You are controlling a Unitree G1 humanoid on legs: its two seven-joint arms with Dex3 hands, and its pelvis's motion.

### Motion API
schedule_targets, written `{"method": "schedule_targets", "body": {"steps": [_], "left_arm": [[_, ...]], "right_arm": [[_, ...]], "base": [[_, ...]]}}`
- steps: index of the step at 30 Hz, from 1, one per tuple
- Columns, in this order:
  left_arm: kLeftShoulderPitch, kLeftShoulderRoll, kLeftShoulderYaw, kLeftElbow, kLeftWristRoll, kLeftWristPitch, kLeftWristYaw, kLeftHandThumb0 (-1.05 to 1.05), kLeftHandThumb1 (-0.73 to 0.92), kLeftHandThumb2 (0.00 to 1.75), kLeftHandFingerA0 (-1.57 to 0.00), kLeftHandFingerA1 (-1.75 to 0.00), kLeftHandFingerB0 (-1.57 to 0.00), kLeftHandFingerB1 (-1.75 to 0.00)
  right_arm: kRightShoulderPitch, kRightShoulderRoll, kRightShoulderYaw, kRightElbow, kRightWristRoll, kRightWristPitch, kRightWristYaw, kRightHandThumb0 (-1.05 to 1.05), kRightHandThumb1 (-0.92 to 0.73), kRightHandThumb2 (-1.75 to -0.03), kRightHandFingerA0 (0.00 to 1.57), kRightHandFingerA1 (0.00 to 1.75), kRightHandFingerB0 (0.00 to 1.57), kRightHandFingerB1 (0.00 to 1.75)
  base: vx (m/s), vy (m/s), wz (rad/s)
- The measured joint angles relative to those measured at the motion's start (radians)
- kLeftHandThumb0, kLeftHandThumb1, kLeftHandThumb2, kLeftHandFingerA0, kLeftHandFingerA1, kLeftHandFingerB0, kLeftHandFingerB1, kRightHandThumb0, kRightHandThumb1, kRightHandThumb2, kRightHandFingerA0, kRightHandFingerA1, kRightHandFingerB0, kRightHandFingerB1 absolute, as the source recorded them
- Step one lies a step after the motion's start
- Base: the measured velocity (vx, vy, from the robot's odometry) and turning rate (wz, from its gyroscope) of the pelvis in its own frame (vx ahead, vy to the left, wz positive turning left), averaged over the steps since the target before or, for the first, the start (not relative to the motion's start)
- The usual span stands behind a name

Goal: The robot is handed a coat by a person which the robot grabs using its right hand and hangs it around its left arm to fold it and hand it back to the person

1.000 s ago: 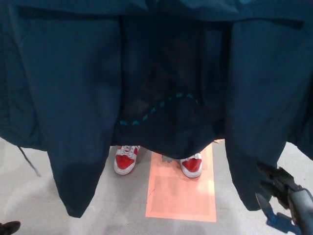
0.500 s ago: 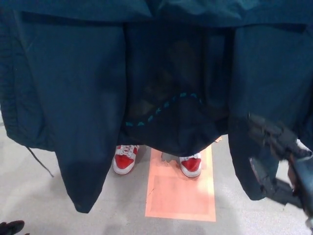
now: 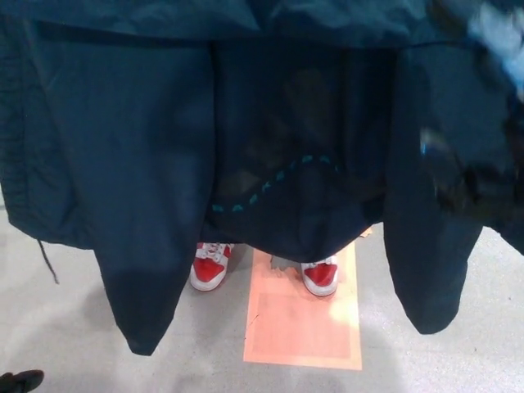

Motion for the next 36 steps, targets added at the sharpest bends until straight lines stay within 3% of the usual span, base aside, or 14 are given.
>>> {"method": "schedule_targets", "body": {"steps": [1,2,3,21,23,24,25,26,27,28,29,31,32,36], "left_arm": [[-0.001,0.0,0.003,0.0,0.0,0.0,-0.003,-0.75,0.92,0.72,-0.21,-0.32,-0.16,-0.31],[-0.002,0.0,0.004,0.0,0.0,0.0,-0.005,-0.75,0.81,1.02,-0.18,-0.42,-0.14,-0.41],[-0.003,0.0,0.005,0.0,0.0,-0.001,-0.006,-0.7,0.92,0.74,-0.25,-0.33,-0.18,-0.3],[-0.01,-0.001,0.018,-0.007,0.0,-0.026,-0.008,-0.74,0.92,0.74,-0.26,-0.35,-0.21,-0.32],[-0.01,-0.003,0.023,-0.007,0.0,-0.031,-0.008,-0.77,0.92,0.71,-0.25,-0.34,-0.2,-0.31],[-0.01,-0.004,0.026,-0.007,-0.001,-0.035,-0.008,-0.77,0.92,0.73,-0.22,-0.33,-0.17,-0.3],[-0.01,-0.005,0.028,-0.006,-0.002,-0.037,-0.008,-0.78,0.92,0.74,-0.23,-0.34,-0.18,-0.31],[-0.009,-0.006,0.032,-0.006,-0.002,-0.04,-0.008,-0.78,0.92,0.74,-0.23,-0.34,-0.18,-0.31],[-0.008,-0.006,0.034,-0.006,-0.002,-0.042,-0.009,-0.8,0.92,0.71,-0.25,-0.33,-0.2,-0.31],[-0.007,-0.007,0.036,-0.006,-0.002,-0.045,-0.009,-0.8,0.92,0.71,-0.25,-0.33,-0.2,-0.31],[-0.005,-0.007,0.038,-0.006,-0.002,-0.048,-0.009,-0.76,0.92,0.74,-0.21,-0.33,-0.18,-0.31],[0.0,-0.009,0.043,-0.006,-0.002,-0.05,-0.011,-0.75,0.92,0.74,-0.21,-0.33,-0.17,-0.31],[0.002,-0.009,0.046,-0.005,-0.002,-0.05,-0.012,-0.35,0.56,1.13,0.0,-0.47,0.0,-0.47],[0.009,-0.011,0.049,-0.004,-0.002,-0.054,-0.017,-0.34,0.58,1.14,0.0,-0.47,0.0,-0.48]], "right_arm": [[-0.048,-0.013,0.003,0.006,-0.009,0.022,0.006,-0.86,-0.78,-1.09,0.08,0.26,0.07,0.23],[-0.081,-0.023,0.005,0.012,-0.014,0.037,0.012,-0.87,-0.77,-1.07,0.06,0.2,0.06,0.19],[-0.122,-0.038,0.008,0.025,-0.02,0.054,0.019,-0.85,-0.77,-1.07,0.02,0.17,0.02,0.18],[-0.725,-0.164,0.308,0.742,-0.182,0.296,0.197,-0.93,-0.75,-1.12,0.0,0.11,0.0,0.12],[-0.772,-0.165,0.34,0.82,-0.194,0.306,0.223,-0.99,-0.72,-0.98,0.0,0.0,0.0,0.02],[-0.802,-0.166,0.358,0.866,-0.2,0.311,0.242,-0.97,-0.86,-0.66,0.0,0.03,0.0,0.02],[-0.821,-0.167,0.367,0.895,-0.204,0.315,0.256,-0.99,-0.67,-0.93,0.0,0.0,0.0,0.0],[-0.845,-0.167,0.381,0.932,-0.209,0.319,0.277,-0.99,-0.67,-0.93,0.0,0.0,0.0,0.0],[-0.859,-0.167,0.391,0.954,-0.211,0.322,0.291,-0.98,-0.84,-0.66,0.0,0.05,0.0,0.05],[-0.875,-0.167,0.401,0.976,-0.213,0.324,0.307,-0.98,-0.84,-0.66,0.0,0.05,0.0,0.05],[-0.888,-0.167,0.409,0.993,-0.215,0.325,0.322,-0.95,-0.6,-1.03,0.0,0.07,0.0,0.06],[-0.916,-0.167,0.43,1.025,-0.218,0.33,0.358,-0.94,-0.59,-1.02,0.0,0.07,0.0,0.05],[-0.926,-0.167,0.439,1.036,-0.22,0.333,0.376,-0.94,-0.59,-1.01,0.0,0.08,0.0,0.06],[-0.973,-0.167,0.479,1.075,-0.229,0.341,0.434,-0.95,-0.59,-0.99,0.0,0.05,0.0,0.04]], "base": [[0.0,0.0,0.0],[0.0,0.0,0.0],[0.0,0.0,0.0],[0.0,0.0,0.0],[0.0,0.0,0.0],[0.0,0.0,0.0],[0.0,0.0,0.0],[0.0,0.0,0.0],[0.0,0.0,0.0],[0.0,0.0,0.0],[0.0,0.0,0.0],[0.0,0.0,0.0],[0.0,0.0,0.0],[0.0,0.0,0.0]]}}
